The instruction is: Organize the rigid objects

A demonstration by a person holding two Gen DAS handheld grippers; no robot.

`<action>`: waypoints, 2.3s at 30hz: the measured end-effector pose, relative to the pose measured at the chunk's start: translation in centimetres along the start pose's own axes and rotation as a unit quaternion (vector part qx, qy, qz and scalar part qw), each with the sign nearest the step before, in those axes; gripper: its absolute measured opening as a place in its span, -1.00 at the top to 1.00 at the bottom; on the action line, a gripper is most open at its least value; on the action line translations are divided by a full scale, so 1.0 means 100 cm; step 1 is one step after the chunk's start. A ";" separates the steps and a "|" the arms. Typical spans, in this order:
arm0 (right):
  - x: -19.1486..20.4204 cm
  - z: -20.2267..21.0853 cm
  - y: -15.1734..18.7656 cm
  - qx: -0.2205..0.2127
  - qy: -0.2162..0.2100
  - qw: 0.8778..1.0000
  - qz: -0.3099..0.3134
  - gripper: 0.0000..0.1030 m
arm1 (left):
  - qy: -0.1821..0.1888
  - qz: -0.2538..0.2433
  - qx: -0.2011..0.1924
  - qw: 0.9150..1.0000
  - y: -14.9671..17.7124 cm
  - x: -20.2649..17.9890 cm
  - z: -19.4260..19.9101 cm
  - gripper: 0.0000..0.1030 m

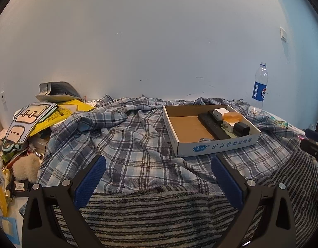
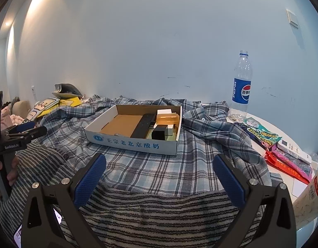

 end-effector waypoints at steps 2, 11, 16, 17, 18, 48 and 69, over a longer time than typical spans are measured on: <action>0.000 0.000 0.000 0.001 0.000 1.000 0.000 -1.00 | -0.003 -0.008 0.005 1.000 0.001 -0.003 -0.002 -1.00; 0.000 0.003 -0.002 -0.005 0.004 1.000 0.005 -1.00 | -0.010 -0.012 0.007 1.000 0.001 -0.003 -0.002 -1.00; -0.001 0.001 -0.002 -0.002 0.002 1.000 0.000 -1.00 | -0.011 -0.010 0.004 1.000 0.000 -0.001 -0.001 -1.00; -0.001 0.002 -0.002 -0.003 0.002 1.000 -0.001 -1.00 | -0.010 -0.009 0.005 1.000 0.000 -0.001 -0.001 -1.00; -0.002 0.002 -0.002 -0.005 0.002 1.000 -0.002 -1.00 | -0.011 -0.009 0.006 1.000 0.000 -0.001 -0.002 -1.00; -0.001 -0.001 0.000 0.002 0.004 1.000 0.001 -1.00 | -0.008 -0.002 -0.013 1.000 -0.002 0.001 0.007 -1.00; -0.003 -0.003 0.001 0.006 -0.001 1.000 -0.011 -1.00 | -0.010 -0.011 -0.014 1.000 -0.002 -0.002 0.006 -1.00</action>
Point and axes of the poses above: each gripper's, at about its wrist camera, not at the fingertips, and z roughly against the way its jaws point, x to its left, y to its underside, the point moved 6 cm from there along -z, roughly the way its jaws point, and after that the axes turned 2 degrees about -x, right-handed, at the moved point
